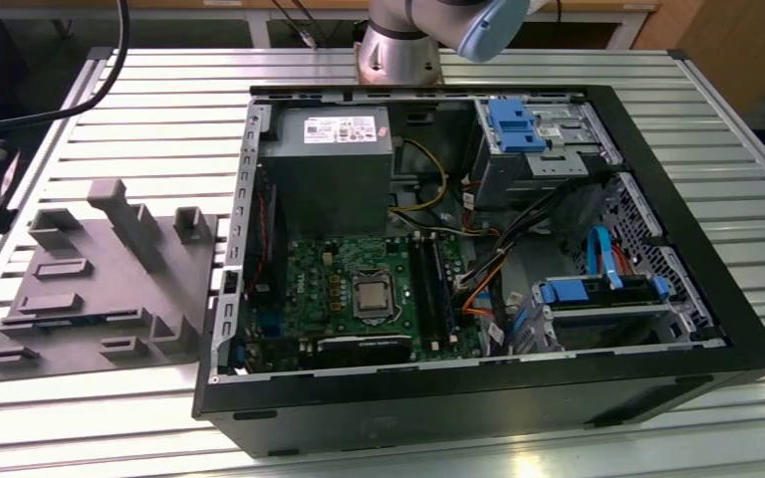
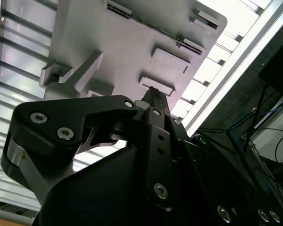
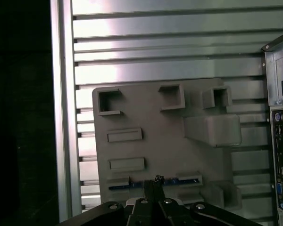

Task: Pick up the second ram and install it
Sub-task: 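Reach for the second ram, then pick up the second ram and move it above second insertion slot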

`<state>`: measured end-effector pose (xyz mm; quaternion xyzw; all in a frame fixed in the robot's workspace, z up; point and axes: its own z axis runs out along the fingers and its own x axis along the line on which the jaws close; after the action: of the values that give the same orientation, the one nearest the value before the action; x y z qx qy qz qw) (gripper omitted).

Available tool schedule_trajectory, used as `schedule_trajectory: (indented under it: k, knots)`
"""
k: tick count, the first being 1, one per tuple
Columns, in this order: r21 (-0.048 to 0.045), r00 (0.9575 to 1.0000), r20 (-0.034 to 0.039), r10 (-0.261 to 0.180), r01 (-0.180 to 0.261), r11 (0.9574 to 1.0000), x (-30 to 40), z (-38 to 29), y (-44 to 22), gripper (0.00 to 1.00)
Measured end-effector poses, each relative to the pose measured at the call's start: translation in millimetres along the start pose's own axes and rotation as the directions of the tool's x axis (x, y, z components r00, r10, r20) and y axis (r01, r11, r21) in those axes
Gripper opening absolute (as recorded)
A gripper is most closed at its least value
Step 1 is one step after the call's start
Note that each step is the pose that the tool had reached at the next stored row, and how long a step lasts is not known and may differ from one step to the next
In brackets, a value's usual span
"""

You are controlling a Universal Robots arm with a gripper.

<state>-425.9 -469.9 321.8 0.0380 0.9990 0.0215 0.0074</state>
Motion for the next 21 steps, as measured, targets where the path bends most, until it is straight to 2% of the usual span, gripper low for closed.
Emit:
schedule_trajectory:
  k: [15,21]
  knots:
    - [0.0,1.0,0.0,-0.002,0.002,1.0,0.0,0.4,-0.9,0.11]
    - [-0.0003,0.9998,-0.0009,-0.022,0.022,0.9998,0.0,0.5,-0.9,0.11]
